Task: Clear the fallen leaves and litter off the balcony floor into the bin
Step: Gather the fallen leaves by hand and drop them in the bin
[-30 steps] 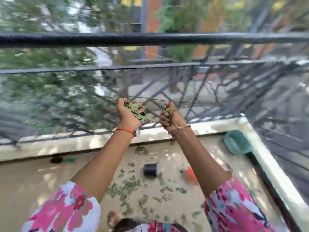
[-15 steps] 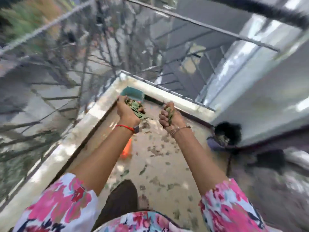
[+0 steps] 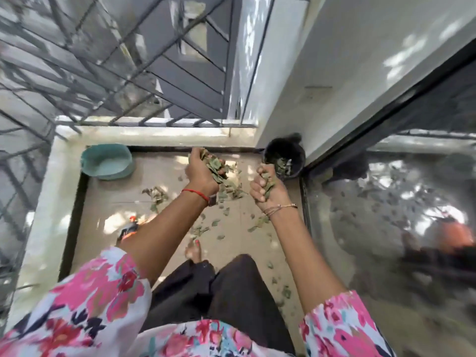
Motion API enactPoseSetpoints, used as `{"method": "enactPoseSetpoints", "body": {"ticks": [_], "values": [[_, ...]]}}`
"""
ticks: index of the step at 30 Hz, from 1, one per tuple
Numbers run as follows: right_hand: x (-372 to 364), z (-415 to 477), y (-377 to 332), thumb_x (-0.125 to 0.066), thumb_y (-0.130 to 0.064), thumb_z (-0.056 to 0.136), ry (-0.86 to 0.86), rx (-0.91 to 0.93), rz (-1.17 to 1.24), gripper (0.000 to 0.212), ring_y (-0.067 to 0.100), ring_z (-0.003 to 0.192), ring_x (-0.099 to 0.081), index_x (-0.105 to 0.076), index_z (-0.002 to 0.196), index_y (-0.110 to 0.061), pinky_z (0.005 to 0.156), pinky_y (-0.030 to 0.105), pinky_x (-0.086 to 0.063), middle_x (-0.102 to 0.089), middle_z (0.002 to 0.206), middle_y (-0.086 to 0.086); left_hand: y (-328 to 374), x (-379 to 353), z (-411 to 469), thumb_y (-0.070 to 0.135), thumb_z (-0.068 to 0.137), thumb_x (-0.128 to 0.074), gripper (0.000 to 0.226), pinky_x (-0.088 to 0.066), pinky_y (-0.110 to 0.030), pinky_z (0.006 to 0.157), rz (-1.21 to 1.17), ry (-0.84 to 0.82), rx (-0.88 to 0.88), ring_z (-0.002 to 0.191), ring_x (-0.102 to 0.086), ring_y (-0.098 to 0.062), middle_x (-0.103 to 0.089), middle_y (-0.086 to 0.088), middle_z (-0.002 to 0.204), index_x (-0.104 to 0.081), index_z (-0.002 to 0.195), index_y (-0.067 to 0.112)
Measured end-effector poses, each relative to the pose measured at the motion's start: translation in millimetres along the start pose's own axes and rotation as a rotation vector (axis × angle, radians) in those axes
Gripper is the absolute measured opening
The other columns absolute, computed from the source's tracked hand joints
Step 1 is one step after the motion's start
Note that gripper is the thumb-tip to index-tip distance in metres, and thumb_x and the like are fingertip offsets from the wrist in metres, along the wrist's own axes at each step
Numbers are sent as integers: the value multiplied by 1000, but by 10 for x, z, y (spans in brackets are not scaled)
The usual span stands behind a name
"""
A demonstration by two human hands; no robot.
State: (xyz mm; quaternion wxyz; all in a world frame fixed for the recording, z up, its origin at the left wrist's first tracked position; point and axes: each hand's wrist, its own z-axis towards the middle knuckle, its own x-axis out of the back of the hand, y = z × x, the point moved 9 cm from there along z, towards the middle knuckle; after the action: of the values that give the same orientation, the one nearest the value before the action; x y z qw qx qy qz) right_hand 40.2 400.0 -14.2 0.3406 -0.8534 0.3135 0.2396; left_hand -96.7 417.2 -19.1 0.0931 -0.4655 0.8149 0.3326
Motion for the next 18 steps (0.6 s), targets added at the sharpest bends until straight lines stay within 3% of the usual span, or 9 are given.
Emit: {"method": "enactPoseSetpoints", "body": {"ticks": [4, 8, 10, 14, 18], "values": [[422, 360, -328, -29, -29, 98, 21, 16, 107, 30, 4, 24, -31, -37, 72, -15, 21, 11, -21, -37, 36, -5, -343, -412, 402, 28, 92, -40, 33, -29, -11, 34, 124, 34, 86, 31, -44, -13, -43, -3, 56, -35, 61, 20], [956, 865, -800, -26, -27, 100, 126, 22, 106, 34, 4, 24, -31, -37, 71, -14, 22, 11, -20, -37, 35, -6, -772, -805, 913, 28, 93, -43, 35, -31, -10, 34, 124, 84, 125, 30, -47, -13, -43, 3, 37, -35, 60, 18], [1255, 1249, -1054, -24, -26, 101, 192, 6, 105, 37, 5, 23, -30, -37, 70, -13, 22, 11, -19, -37, 34, -5, -1056, -1007, 1314, 27, 93, -41, 35, -28, -9, 34, 101, 98, 148, 30, -45, -13, -41, 2, 41, -33, 60, 19], [2009, 2246, -1518, -35, -18, 97, 368, 6, -104, 31, 7, 22, -26, -40, 67, -13, 27, 6, -17, -35, 34, -5, -1757, -1272, 2343, 26, 90, -41, 31, -27, -9, 34, 118, 171, 171, 37, -44, -14, -38, -2, 62, -34, 61, 19], [2891, 3361, -1873, -46, -18, 95, 577, 90, -283, 36, 7, 24, -28, -40, 60, -14, 29, 9, -20, -36, 34, -6, -2510, -1453, 3565, 20, 86, -46, 29, -32, -11, 38, 89, 233, 127, 44, -38, -17, -34, -1, 58, -35, 59, 19]]}}
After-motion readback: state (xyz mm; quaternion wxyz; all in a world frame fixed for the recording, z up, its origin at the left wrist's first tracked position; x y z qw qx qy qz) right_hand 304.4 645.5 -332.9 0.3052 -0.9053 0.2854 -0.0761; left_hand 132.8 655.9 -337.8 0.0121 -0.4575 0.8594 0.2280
